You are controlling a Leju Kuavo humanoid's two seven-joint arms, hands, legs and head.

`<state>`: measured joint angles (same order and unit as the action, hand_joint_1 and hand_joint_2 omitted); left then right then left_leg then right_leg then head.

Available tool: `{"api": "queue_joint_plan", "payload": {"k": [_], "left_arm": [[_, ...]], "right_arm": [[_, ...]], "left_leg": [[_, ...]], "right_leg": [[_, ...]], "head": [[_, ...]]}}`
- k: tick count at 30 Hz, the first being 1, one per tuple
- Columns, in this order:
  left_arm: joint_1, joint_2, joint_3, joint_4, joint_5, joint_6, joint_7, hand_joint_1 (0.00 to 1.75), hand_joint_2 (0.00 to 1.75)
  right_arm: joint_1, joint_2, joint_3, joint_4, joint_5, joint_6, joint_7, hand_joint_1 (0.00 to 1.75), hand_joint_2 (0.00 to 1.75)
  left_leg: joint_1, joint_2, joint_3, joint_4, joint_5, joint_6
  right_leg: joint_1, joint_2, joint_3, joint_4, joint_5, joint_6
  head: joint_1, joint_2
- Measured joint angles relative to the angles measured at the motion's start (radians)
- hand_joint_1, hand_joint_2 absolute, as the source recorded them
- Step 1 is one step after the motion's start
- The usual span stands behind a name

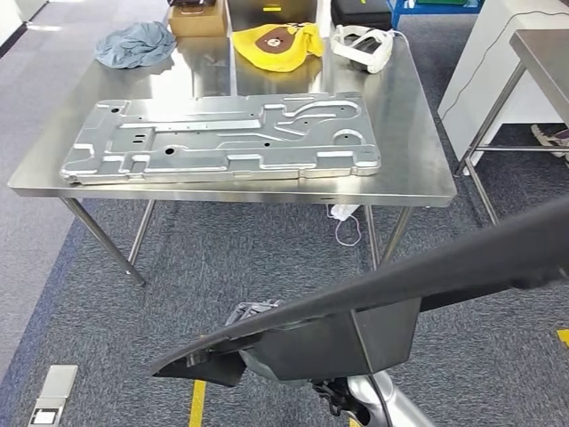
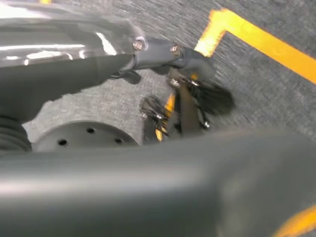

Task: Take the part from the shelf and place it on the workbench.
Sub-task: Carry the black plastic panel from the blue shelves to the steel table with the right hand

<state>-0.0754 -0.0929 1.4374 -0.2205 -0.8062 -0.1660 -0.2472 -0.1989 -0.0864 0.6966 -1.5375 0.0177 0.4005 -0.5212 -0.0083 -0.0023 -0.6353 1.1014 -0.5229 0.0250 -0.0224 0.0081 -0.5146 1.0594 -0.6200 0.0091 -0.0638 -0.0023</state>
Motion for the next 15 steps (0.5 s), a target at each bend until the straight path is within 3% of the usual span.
{"api": "queue_joint_plan", "payload": {"k": [3,4,5,7,8,9,10,12,14,15], "left_arm": [[0.002,0.000,-0.002,0.000,0.000,0.003,0.003,0.00,1.75],[0.003,-0.001,-0.003,0.000,0.000,0.003,0.004,0.00,1.75],[0.003,-0.001,-0.003,0.000,0.000,0.004,0.005,0.00,1.75],[0.003,-0.004,-0.003,0.000,0.000,0.005,0.007,0.00,1.75],[0.003,-0.005,-0.003,0.000,0.000,0.007,0.008,0.00,1.75],[0.004,-0.006,-0.003,0.000,0.000,0.008,0.008,0.00,1.75],[0.004,-0.006,-0.003,0.000,0.000,0.009,0.009,0.00,1.75],[0.004,-0.007,-0.003,0.000,0.000,0.011,0.011,0.00,1.75],[0.003,-0.008,-0.003,0.000,0.000,0.014,0.014,0.00,1.75],[0.003,-0.008,-0.003,0.000,0.000,0.016,0.016,0.00,1.75]], "right_arm": [[0.004,-0.002,-0.001,-0.001,-0.002,-0.001,0.000,1.75,1.75],[0.003,-0.002,-0.001,-0.002,-0.002,-0.001,0.000,1.75,1.75],[0.002,-0.002,-0.001,-0.002,-0.002,-0.001,0.000,1.75,1.75],[0.004,-0.004,-0.001,-0.002,-0.002,-0.001,0.000,1.75,1.75],[0.007,-0.005,-0.001,-0.001,-0.002,-0.001,0.000,1.75,1.75],[0.010,-0.006,-0.001,-0.001,-0.002,-0.001,0.000,1.75,1.75],[0.011,-0.007,-0.001,0.000,-0.002,-0.001,0.000,1.75,1.75],[0.012,-0.008,-0.001,0.000,-0.002,-0.001,0.000,1.75,1.75],[0.014,-0.010,-0.001,0.001,-0.002,-0.001,0.000,1.75,1.75],[0.015,-0.011,-0.001,0.001,-0.002,-0.001,0.001,1.75,1.75]], "left_leg": [[0.005,0.000,0.033,-0.043,-0.016,0.011],[0.009,-0.001,0.048,-0.053,-0.018,0.014],[0.012,-0.001,0.060,-0.059,-0.021,0.015],[0.013,-0.001,0.075,-0.062,-0.032,0.017],[0.013,-0.001,0.083,-0.062,-0.039,0.015],[0.013,-0.001,0.092,-0.062,-0.047,0.014],[0.014,-0.001,0.103,-0.062,-0.055,0.012],[0.016,-0.001,0.128,-0.063,-0.072,0.006],[0.017,-0.001,0.139,-0.064,-0.085,-0.004],[0.017,-0.001,0.142,-0.065,-0.089,-0.011]], "right_leg": [[0.000,-0.003,0.007,0.013,0.003,0.021],[0.001,-0.004,0.001,0.035,-0.009,0.025],[0.001,-0.004,-0.019,0.075,-0.029,0.028],[0.002,-0.004,-0.091,0.186,-0.075,0.031],[0.001,-0.004,-0.126,0.228,-0.083,0.033],[0.001,-0.004,-0.148,0.241,-0.071,0.034],[0.001,-0.005,-0.152,0.216,-0.036,0.034],[0.003,-0.006,-0.129,0.106,0.057,0.033],[0.008,-0.009,-0.115,0.027,0.090,0.025],[0.011,-0.009,-0.116,0.021,0.083,0.016]], "head": [[0.000,0.000],[0.000,0.000],[0.001,0.000],[0.002,0.000],[0.002,0.000],[0.002,0.000],[0.002,0.000],[0.002,0.000],[0.004,0.000],[0.004,0.000]]}}
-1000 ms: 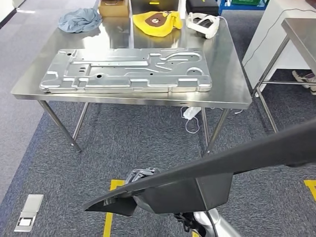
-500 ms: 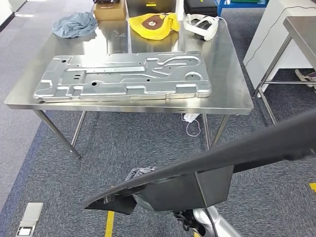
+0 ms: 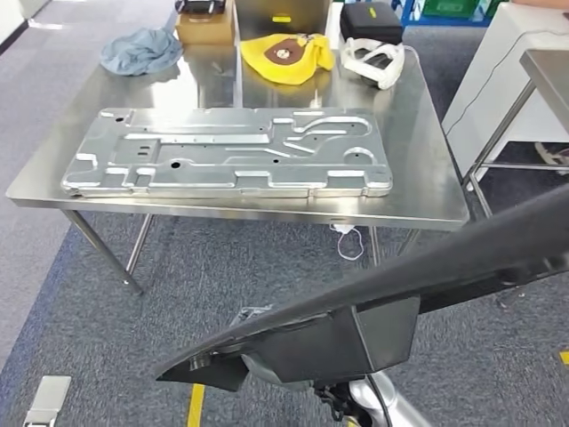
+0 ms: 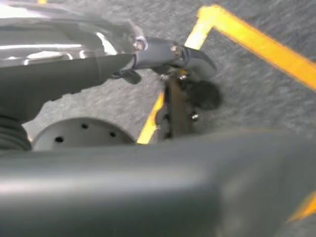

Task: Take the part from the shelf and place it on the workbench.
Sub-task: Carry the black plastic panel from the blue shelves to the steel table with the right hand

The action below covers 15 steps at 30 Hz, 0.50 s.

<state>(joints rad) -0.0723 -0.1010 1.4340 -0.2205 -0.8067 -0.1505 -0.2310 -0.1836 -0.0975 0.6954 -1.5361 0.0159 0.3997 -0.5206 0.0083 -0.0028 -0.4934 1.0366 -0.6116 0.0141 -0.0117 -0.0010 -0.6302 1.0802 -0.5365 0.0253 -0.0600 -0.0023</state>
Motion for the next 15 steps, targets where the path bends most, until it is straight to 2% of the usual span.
{"api": "queue_joint_plan", "payload": {"k": [2,4,5,8,9,10,12,13,15], "left_arm": [[0.000,-0.001,0.000,0.000,0.000,0.001,0.003,0.00,1.75],[-0.002,-0.002,0.000,0.000,0.000,0.000,0.004,0.00,1.75],[-0.005,-0.002,-0.001,0.000,0.000,-0.001,0.004,0.00,1.75],[-0.006,-0.003,-0.001,0.000,-0.001,-0.004,0.004,0.00,1.75],[-0.005,-0.003,-0.001,0.000,-0.001,-0.004,0.004,0.00,1.75],[-0.003,-0.003,-0.002,0.000,-0.001,-0.004,0.004,0.00,1.75],[-0.001,-0.003,-0.002,0.000,-0.001,-0.005,0.004,0.00,1.75],[-0.001,-0.003,-0.002,0.000,-0.001,-0.005,0.004,0.00,1.75],[0.000,-0.003,-0.003,0.000,-0.001,-0.005,0.004,0.00,1.75]], "right_arm": [[0.003,0.000,-0.001,-0.001,0.000,0.000,0.000,1.75,1.75],[0.002,0.001,-0.001,-0.003,-0.001,0.000,0.000,1.75,1.75],[0.001,0.001,-0.001,-0.003,-0.001,0.001,0.000,1.75,1.75],[0.000,0.001,-0.001,-0.004,-0.001,0.002,0.000,1.75,1.75],[0.001,0.001,-0.001,-0.004,-0.001,0.002,0.000,1.75,1.75],[0.002,0.001,-0.001,-0.004,-0.001,0.002,0.000,1.75,1.75],[0.001,0.002,-0.001,-0.004,-0.001,0.002,0.000,1.75,1.75],[0.001,0.002,-0.001,-0.003,-0.001,0.002,0.000,1.75,1.75],[0.000,0.002,-0.001,-0.003,-0.001,0.003,0.000,1.75,1.75]], "left_leg": [[0.000,0.001,0.007,0.001,-0.004,-0.011],[0.001,0.001,-0.001,0.035,-0.011,-0.018],[0.002,0.001,-0.023,0.076,-0.025,-0.023],[0.006,0.001,-0.139,0.246,-0.087,-0.034],[0.006,0.001,-0.166,0.269,-0.086,-0.035],[0.006,0.001,-0.177,0.258,-0.063,-0.034],[0.004,0.001,-0.160,0.155,0.029,-0.024],[0.000,0.001,-0.152,0.110,0.059,-0.018],[-0.010,0.000,-0.147,0.058,0.080,-0.005]], "right_leg": [[0.000,0.001,0.008,-0.009,0.000,-0.018],[-0.005,0.002,0.025,-0.016,-0.006,-0.030],[-0.008,0.002,0.033,-0.018,-0.010,-0.034],[-0.008,0.003,0.051,-0.019,-0.028,-0.040],[-0.007,0.004,0.060,-0.019,-0.036,-0.039],[-0.007,0.005,0.071,-0.019,-0.044,-0.039],[-0.007,0.006,0.097,-0.020,-0.062,-0.035],[-0.008,0.005,0.107,-0.021,-0.069,-0.033],[-0.008,0.006,0.116,-0.023,-0.079,-0.021]], "head": [[0.001,0.000],[0.000,0.000],[-0.001,0.000],[-0.003,0.000],[-0.002,0.000],[-0.002,0.000],[-0.002,0.000],[-0.002,0.000],[-0.003,0.000]]}}
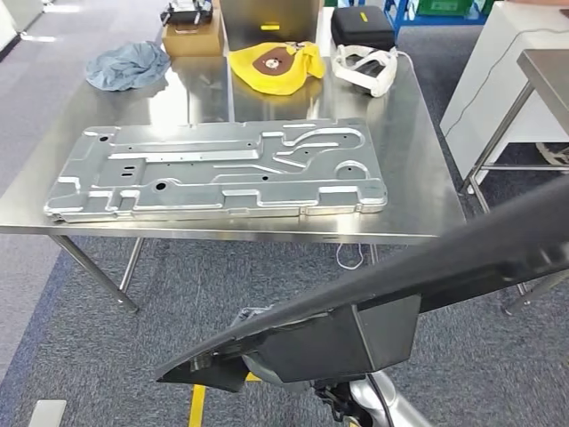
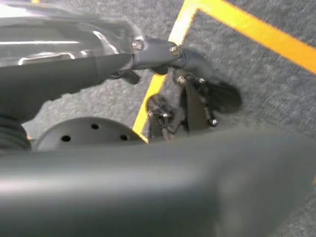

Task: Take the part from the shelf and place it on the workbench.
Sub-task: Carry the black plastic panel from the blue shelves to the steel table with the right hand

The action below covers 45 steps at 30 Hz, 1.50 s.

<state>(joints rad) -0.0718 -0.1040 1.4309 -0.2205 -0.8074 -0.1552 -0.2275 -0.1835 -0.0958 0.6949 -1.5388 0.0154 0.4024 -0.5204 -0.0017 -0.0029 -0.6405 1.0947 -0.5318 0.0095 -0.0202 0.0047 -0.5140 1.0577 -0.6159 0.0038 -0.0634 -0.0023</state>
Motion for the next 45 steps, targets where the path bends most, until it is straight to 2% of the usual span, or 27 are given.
{"api": "queue_joint_plan", "payload": {"k": [1,3,5,8,9,10,12,13,15,18,20,21,23,24,25,26,28,30,32,35,37,39,40,41,43,44,45], "left_arm": [[0.001,0.000,-0.001,0.000,0.000,0.001,0.000,0.00,1.75],[0.003,0.000,-0.002,0.000,0.000,0.003,0.000,0.00,1.75],[0.000,-0.001,-0.003,0.000,0.000,0.005,-0.001,0.00,1.75],[-0.004,-0.003,-0.005,0.000,-0.001,0.006,0.000,0.00,1.75],[-0.003,-0.005,-0.005,0.000,-0.001,0.006,0.000,0.00,1.75],[-0.002,-0.005,-0.006,0.000,-0.001,0.006,0.000,0.00,1.75],[0.000,-0.006,-0.006,0.000,-0.002,0.006,0.000,0.00,1.75],[-0.001,-0.006,-0.006,0.000,-0.003,0.006,0.000,0.00,1.75],[-0.002,-0.006,-0.006,0.000,-0.004,0.006,0.000,0.00,1.75],[-0.003,-0.007,-0.006,0.000,-0.008,0.008,0.000,0.00,1.75],[-0.006,-0.007,-0.006,0.000,-0.011,0.008,0.000,0.00,1.75],[-0.008,-0.007,-0.006,0.000,-0.011,0.008,0.000,0.00,1.75],[-0.008,-0.007,-0.006,0.000,-0.011,0.008,0.000,0.00,1.75],[-0.007,-0.007,-0.006,0.000,-0.010,0.008,0.000,0.00,1.75],[-0.005,-0.007,-0.006,0.000,-0.010,0.008,0.000,0.00,1.75],[-0.003,-0.007,-0.006,0.000,-0.010,0.008,0.000,0.00,1.75],[-0.002,-0.007,-0.006,0.000,-0.011,0.011,0.000,0.00,1.75],[-0.001,-0.006,-0.007,0.000,-0.012,0.015,0.001,0.00,1.75],[0.001,-0.004,-0.007,0.000,-0.012,0.018,0.002,0.00,1.75],[0.001,-0.003,-0.008,-0.001,-0.013,0.020,0.001,0.00,1.75],[-0.002,-0.003,-0.008,-0.001,-0.014,0.020,0.000,0.00,1.75],[-0.003,-0.003,-0.009,-0.001,-0.015,0.019,0.000,0.00,1.75],[-0.002,-0.003,-0.010,-0.001,-0.016,0.020,0.000,0.00,1.75],[-0.001,-0.003,-0.010,-0.001,-0.016,0.020,0.000,0.00,1.75],[0.001,-0.003,-0.011,-0.001,-0.017,0.021,0.000,0.00,1.75],[0.000,-0.003,-0.011,-0.001,-0.017,0.021,0.000,0.00,1.75],[-0.001,-0.003,-0.012,-0.001,-0.017,0.022,0.000,0.00,1.75]], "right_arm": [[0.000,0.000,0.000,0.000,0.000,0.000,0.000,1.75,1.75],[0.001,0.000,0.000,-0.001,0.000,0.000,0.000,1.75,1.75],[-0.003,0.000,-0.001,-0.002,-0.001,0.000,0.000,1.75,1.75],[-0.005,-0.001,-0.001,-0.001,-0.001,0.000,0.000,1.75,1.75],[-0.003,-0.001,-0.001,-0.001,-0.001,0.000,0.000,1.75,1.75],[-0.002,-0.001,-0.001,-0.001,-0.001,0.000,0.000,1.75,1.75],[-0.001,-0.001,-0.001,-0.001,0.000,0.000,0.000,1.75,1.75],[-0.001,-0.002,-0.001,0.000,0.000,0.001,0.000,1.75,1.75],[0.000,-0.002,-0.001,0.001,0.000,0.001,0.001,1.75,1.75],[0.003,-0.002,-0.002,0.000,0.000,0.001,0.001,1.75,1.75],[0.000,-0.001,-0.002,-0.002,0.000,0.002,0.000,1.75,1.75],[-0.001,0.000,-0.002,-0.002,0.000,0.002,0.000,1.75,1.75],[-0.002,0.000,-0.001,-0.002,0.000,0.002,0.000,1.75,1.75],[-0.001,0.000,-0.001,-0.002,0.000,0.002,0.000,1.75,1.75],[-0.001,0.000,-0.001,-0.002,0.000,0.002,0.000,1.75,1.75],[-0.001,0.000,-0.001,-0.002,0.000,0.002,0.000,1.75,1.75],[-0.002,0.001,-0.001,-0.001,0.000,0.002,0.000,1.75,1.75],[-0.003,0.004,-0.001,0.000,0.000,0.002,0.000,1.75,1.75],[-0.002,0.006,-0.001,0.000,0.000,0.003,0.000,1.75,1.75],[-0.005,0.008,-0.002,0.000,-0.002,0.003,0.000,1.75,1.75],[-0.008,0.008,-0.002,0.000,-0.002,0.003,0.000,1.75,1.75],[-0.007,0.008,-0.002,0.002,-0.002,0.003,0.000,1.75,1.75],[-0.006,0.008,-0.002,0.002,-0.002,0.003,0.000,1.75,1.75],[-0.005,0.008,-0.002,0.003,-0.002,0.003,0.000,1.75,1.75],[-0.005,0.008,-0.002,0.004,-0.002,0.003,0.000,1.75,1.75],[-0.006,0.008,-0.002,0.005,-0.002,0.003,0.000,1.75,1.75],[-0.006,0.008,-0.002,0.007,-0.002,0.003,0.000,1.75,1.75]], "left_leg": [[-0.003,0.000,-0.001,-0.004,-0.006,0.005],[0.000,-0.002,0.016,-0.019,0.003,0.014],[0.006,-0.002,0.039,-0.030,-0.002,0.023],[0.008,-0.001,0.057,-0.035,-0.017,0.030],[0.008,-0.001,0.063,-0.035,-0.023,0.029],[0.008,-0.002,0.072,-0.035,-0.031,0.028],[0.010,-0.002,0.096,-0.035,-0.048,0.023],[0.010,-0.002,0.106,-0.035,-0.055,0.020],[0.009,-0.002,0.113,-0.037,-0.067,0.010],[0.008,-0.001,0.122,-0.030,-0.073,-0.008],[0.009,-0.001,0.108,0.010,-0.089,-0.017],[0.010,-0.001,0.082,0.056,-0.108,-0.022],[0.013,-0.001,0.005,0.173,-0.151,-0.030],[0.014,-0.001,-0.030,0.214,-0.158,-0.032],[0.014,-0.001,-0.049,0.223,-0.144,-0.031],[0.013,-0.001,-0.051,0.196,-0.110,-0.028],[0.009,0.000,-0.028,0.088,-0.021,-0.016],[-0.001,0.000,-0.015,0.019,0.008,-0.002],[-0.008,-0.002,-0.011,0.001,-0.002,0.008],[0.000,-0.003,0.029,-0.026,0.002,0.023],[0.002,-0.003,0.048,-0.033,-0.005,0.030],[0.003,-0.003,0.058,-0.033,-0.018,0.032],[0.003,-0.003,0.067,-0.033,-0.025,0.030],[0.003,-0.003,0.078,-0.033,-0.034,0.029],[0.004,-0.003,0.104,-0.034,-0.053,0.025],[0.004,-0.004,0.114,-0.035,-0.061,0.022],[0.004,-0.004,0.118,-0.034,-0.067,0.017]], "right_leg": [[0.001,0.001,0.003,0.001,-0.001,0.007],[0.003,0.001,0.013,0.010,-0.003,0.019],[0.003,0.000,-0.006,0.060,-0.024,0.026],[0.003,-0.001,-0.111,0.220,-0.089,0.032],[0.003,-0.001,-0.140,0.249,-0.091,0.034],[0.003,-0.001,-0.152,0.244,-0.070,0.035],[0.003,-0.001,-0.133,0.147,0.019,0.034],[0.005,-0.002,-0.122,0.097,0.053,0.032],[0.010,-0.005,-0.111,0.039,0.068,0.023],[0.009,-0.006,-0.101,0.023,0.064,0.003],[0.002,-0.007,-0.084,0.016,0.059,-0.006],[0.000,-0.007,-0.076,0.013,0.054,-0.010],[0.000,-0.007,-0.065,0.012,0.043,-0.014],[0.001,-0.006,-0.059,0.012,0.037,-0.015],[0.001,-0.004,-0.050,0.012,0.030,-0.015],[0.001,-0.003,-0.038,0.012,0.022,-0.014],[0.001,-0.003,-0.013,0.011,0.004,-0.010],[-0.001,-0.003,0.000,0.007,-0.010,-0.001],[-0.001,-0.002,0.007,0.009,-0.011,0.014],[0.000,-0.002,0.012,0.043,-0.025,0.030],[0.001,-0.002,-0.037,0.129,-0.067,0.036],[0.000,-0.002,-0.113,0.228,-0.100,0.041],[0.000,-0.002,-0.138,0.246,-0.092,0.043],[0.000,-0.002,-0.148,0.231,-0.061,0.043],[0.001,-0.002,-0.130,0.135,0.033,0.040],[0.004,-0.002,-0.122,0.091,0.060,0.037],[0.007,-0.004,-0.118,0.060,0.074,0.030]], "head": [[0.000,0.000],[0.000,0.000],[0.001,0.000],[0.001,0.000],[0.001,0.000],[0.001,0.000],[0.001,0.000],[0.001,0.000],[0.002,0.000],[0.003,0.000],[0.002,0.000],[0.002,0.000],[0.001,0.000],[0.000,0.000],[0.000,0.000],[0.000,0.000],[0.001,0.000],[0.000,0.000],[0.000,0.000],[0.001,0.000],[0.002,0.000],[0.003,0.000],[0.003,0.000],[0.003,0.000],[0.003,0.000],[0.002,0.000],[0.004,0.000]]}}
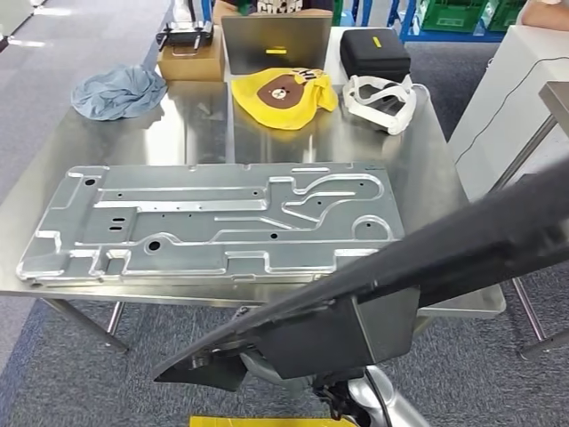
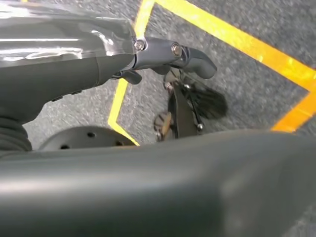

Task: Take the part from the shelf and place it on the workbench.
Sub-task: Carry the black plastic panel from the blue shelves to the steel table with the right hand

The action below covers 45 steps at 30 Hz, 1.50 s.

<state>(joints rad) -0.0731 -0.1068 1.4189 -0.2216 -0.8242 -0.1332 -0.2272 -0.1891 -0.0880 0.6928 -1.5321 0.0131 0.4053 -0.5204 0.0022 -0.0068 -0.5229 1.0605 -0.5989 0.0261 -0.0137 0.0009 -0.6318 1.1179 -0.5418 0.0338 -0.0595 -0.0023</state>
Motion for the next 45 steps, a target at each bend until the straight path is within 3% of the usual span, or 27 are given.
{"api": "queue_joint_plan", "payload": {"k": [2,5,7,9,10,11,13,15,17,21,26,32,36,39,45], "left_arm": [[-0.002,0.000,-0.001,0.000,-0.001,0.003,0.002,0.00,1.75],[-0.002,0.001,-0.004,0.000,-0.002,0.006,0.004,0.00,1.75],[-0.005,0.002,-0.005,0.000,-0.003,0.006,0.006,0.00,1.75],[-0.006,0.002,-0.005,0.000,-0.003,0.005,0.007,0.00,1.75],[-0.005,0.002,-0.005,0.000,-0.003,0.006,0.007,0.00,1.75],[-0.003,0.002,-0.006,0.000,-0.003,0.006,0.008,0.00,1.75],[-0.001,0.002,-0.006,0.000,-0.003,0.006,0.010,0.00,1.75],[0.000,0.002,-0.006,0.000,-0.004,0.006,0.010,0.00,1.75],[0.002,0.001,-0.007,0.000,-0.008,0.007,0.010,0.00,1.75],[0.003,-0.002,-0.008,0.000,-0.015,0.008,0.010,0.00,1.75],[-0.002,-0.005,-0.009,0.000,-0.014,0.017,0.014,0.00,1.75],[-0.003,-0.005,-0.009,0.000,-0.015,0.026,0.018,0.00,1.75],[-0.003,-0.006,-0.009,0.000,-0.016,0.025,0.017,0.00,1.75],[-0.004,-0.008,-0.011,0.000,-0.018,0.024,0.017,0.00,1.75],[-0.006,-0.012,-0.016,0.000,-0.025,0.020,0.016,0.00,1.75]], "right_arm": [[0.001,0.000,-0.001,0.002,0.000,0.000,0.000,1.75,1.75],[0.001,0.004,-0.002,0.001,-0.001,0.001,-0.001,1.75,1.75],[0.000,0.007,-0.003,0.001,-0.002,0.002,-0.001,1.75,1.75],[0.001,0.008,-0.003,0.002,-0.002,0.003,-0.001,1.75,1.75],[0.002,0.008,-0.003,0.002,-0.002,0.003,-0.001,1.75,1.75],[0.003,0.008,-0.003,0.002,-0.002,0.003,-0.001,1.75,1.75],[0.004,0.008,-0.003,0.002,-0.002,0.003,-0.001,1.75,1.75],[0.005,0.009,-0.003,0.002,-0.002,0.003,-0.001,1.75,1.75],[0.008,0.008,-0.004,0.002,-0.002,0.003,-0.001,1.75,1.75],[0.009,0.007,-0.005,0.000,0.003,-0.002,-0.001,1.75,1.75],[0.004,0.007,-0.007,-0.013,0.092,-0.080,-0.003,1.75,1.75],[-0.006,0.007,-0.013,-0.053,0.169,-0.150,-0.003,1.75,1.75],[-0.005,0.006,-0.039,-0.087,0.204,-0.198,-0.002,1.75,1.75],[-0.005,0.003,-0.073,-0.114,0.224,-0.230,0.004,1.75,1.75],[-0.034,-0.005,-0.147,-0.141,0.253,-0.248,0.040,1.75,1.75]], "left_leg": [[-0.001,0.001,0.004,0.002,-0.006,-0.013],[-0.002,0.001,0.004,0.028,-0.018,-0.028],[0.002,0.001,-0.044,0.115,-0.053,-0.039],[0.007,0.002,-0.124,0.230,-0.089,-0.047],[0.008,0.002,-0.154,0.260,-0.087,-0.049],[0.009,0.002,-0.167,0.256,-0.063,-0.049],[0.008,0.002,-0.153,0.163,0.031,-0.044],[0.003,0.003,-0.139,0.075,0.087,-0.036],[-0.002,0.004,-0.139,0.046,0.086,-0.028],[0.001,0.002,-0.130,0.030,0.083,-0.023],[0.000,0.001,-0.127,0.029,0.076,-0.016],[-0.001,0.001,-0.123,0.030,0.075,-0.014],[-0.001,0.001,-0.117,0.029,0.075,-0.014],[0.000,0.001,-0.114,0.028,0.075,-0.014],[0.000,0.001,-0.109,0.026,0.075,-0.014]], "right_leg": [[0.005,-0.002,-0.001,-0.022,-0.010,-0.019],[-0.004,-0.002,0.027,-0.040,-0.016,-0.038],[-0.008,-0.004,0.046,-0.047,-0.024,-0.044],[-0.009,-0.004,0.057,-0.048,-0.035,-0.047],[-0.009,-0.003,0.065,-0.048,-0.042,-0.047],[-0.009,-0.001,0.075,-0.048,-0.049,-0.046],[-0.010,-0.001,0.100,-0.049,-0.066,-0.042],[-0.010,-0.001,0.115,-0.050,-0.080,-0.034],[-0.007,0.000,0.119,-0.053,-0.090,-0.025],[-0.002,-0.001,0.133,-0.064,-0.090,-0.031],[-0.002,-0.001,0.146,-0.085,-0.093,-0.024],[-0.003,-0.002,0.151,-0.091,-0.095,-0.014],[-0.001,-0.002,0.156,-0.091,-0.095,-0.013],[0.000,-0.003,0.159,-0.091,-0.095,-0.013],[0.000,-0.002,0.163,-0.091,-0.095,-0.013]], "head": [[0.003,0.000],[0.003,0.000],[0.001,0.000],[0.000,0.000],[0.000,0.000],[0.000,0.000],[0.000,0.000],[0.000,0.000],[0.000,0.000],[0.001,0.000],[0.001,0.000],[0.001,0.000],[-0.002,-0.009],[-0.014,-0.022],[-0.070,-0.041]]}}
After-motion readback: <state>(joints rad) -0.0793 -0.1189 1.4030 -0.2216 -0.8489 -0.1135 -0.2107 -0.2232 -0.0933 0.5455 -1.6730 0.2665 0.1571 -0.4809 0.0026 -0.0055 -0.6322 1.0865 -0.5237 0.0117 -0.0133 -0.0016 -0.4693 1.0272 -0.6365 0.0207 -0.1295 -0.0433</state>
